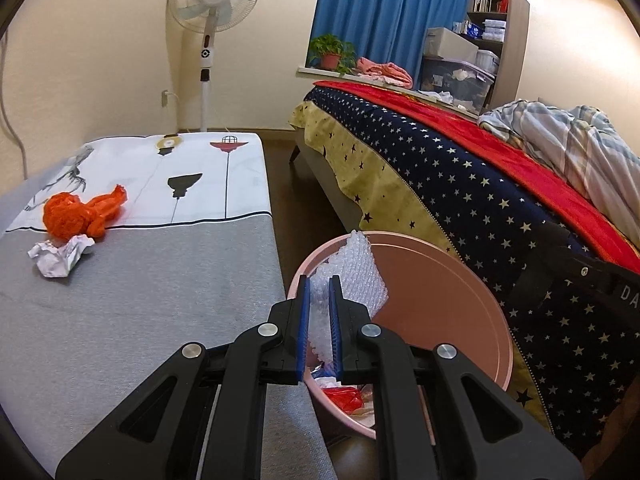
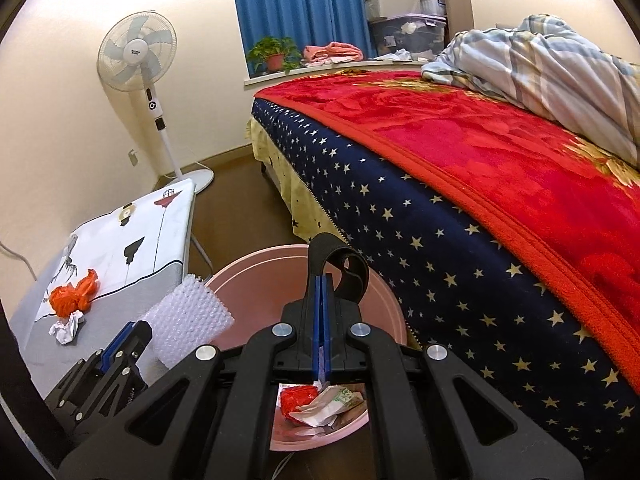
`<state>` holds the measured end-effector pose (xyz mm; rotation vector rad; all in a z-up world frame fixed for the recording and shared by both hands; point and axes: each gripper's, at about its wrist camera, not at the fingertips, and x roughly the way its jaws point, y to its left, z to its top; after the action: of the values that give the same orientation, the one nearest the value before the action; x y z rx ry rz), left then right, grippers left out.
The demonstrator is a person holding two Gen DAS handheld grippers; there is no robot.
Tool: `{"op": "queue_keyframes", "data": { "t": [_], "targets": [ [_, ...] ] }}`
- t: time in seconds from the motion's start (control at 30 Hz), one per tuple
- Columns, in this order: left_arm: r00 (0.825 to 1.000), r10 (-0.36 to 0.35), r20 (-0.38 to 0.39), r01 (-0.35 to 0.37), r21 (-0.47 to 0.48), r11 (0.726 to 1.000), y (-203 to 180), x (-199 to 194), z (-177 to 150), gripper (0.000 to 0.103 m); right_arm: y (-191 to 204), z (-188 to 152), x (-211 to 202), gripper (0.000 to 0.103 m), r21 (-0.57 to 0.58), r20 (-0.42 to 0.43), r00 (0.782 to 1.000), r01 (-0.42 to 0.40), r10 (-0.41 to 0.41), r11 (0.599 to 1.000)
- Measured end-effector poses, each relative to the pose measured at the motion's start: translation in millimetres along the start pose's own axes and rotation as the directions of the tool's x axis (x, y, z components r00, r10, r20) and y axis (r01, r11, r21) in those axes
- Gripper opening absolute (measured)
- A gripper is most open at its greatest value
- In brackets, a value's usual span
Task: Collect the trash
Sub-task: 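Open right gripper dropping black strap into pink bin while left gripper drops bubble foam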
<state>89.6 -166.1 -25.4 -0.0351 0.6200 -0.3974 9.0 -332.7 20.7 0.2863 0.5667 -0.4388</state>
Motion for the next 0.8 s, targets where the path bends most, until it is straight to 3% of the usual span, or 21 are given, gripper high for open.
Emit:
{"op": "queue_keyframes", "data": {
  "t": [0.37,0.47,0.5,0.53,0.6,0.8],
  "targets": [
    [1.0,-0.006,0.002,0.006,-0.029,1.0,4.9,1.2,1.2,0.009,-2.4,0.4,-0.7,0.001,0.036,0.011,0.998,-0.057,0.056,0.998],
    [0.998,-0.07,-0.003,0.07,-0.038,0.997,3.5,3.5,2.6,0.01,0.8,-0.9,1.7,0.003,0.021,-0.006,0.998,-0.063,0.063,0.998],
    [0.996,-0.092,-0.013,0.091,-0.034,0.995,1.5,5.0,2.8,0.015,2.1,-1.3,1.7,0.007,0.014,-0.005,0.999,-0.05,0.05,0.999],
    [0.994,-0.103,-0.028,0.102,-0.021,0.995,-1.0,6.5,2.3,0.032,2.3,-1.2,1.4,0.01,0.011,-0.004,0.999,-0.041,0.041,0.999],
    [0.995,-0.091,-0.031,0.091,-0.007,0.996,-0.7,3.9,0.8,0.043,-0.1,-1.4,-0.5,0.047,0.023,0.004,1.0,-0.017,0.017,1.0],
    [0.999,-0.046,-0.001,0.046,-0.054,0.998,28.8,-18.1,1.9,0.043,3.9,-5.3,-7.9,0.05,0.017,0.012,0.999,-0.034,0.034,0.999]
  ]
}}
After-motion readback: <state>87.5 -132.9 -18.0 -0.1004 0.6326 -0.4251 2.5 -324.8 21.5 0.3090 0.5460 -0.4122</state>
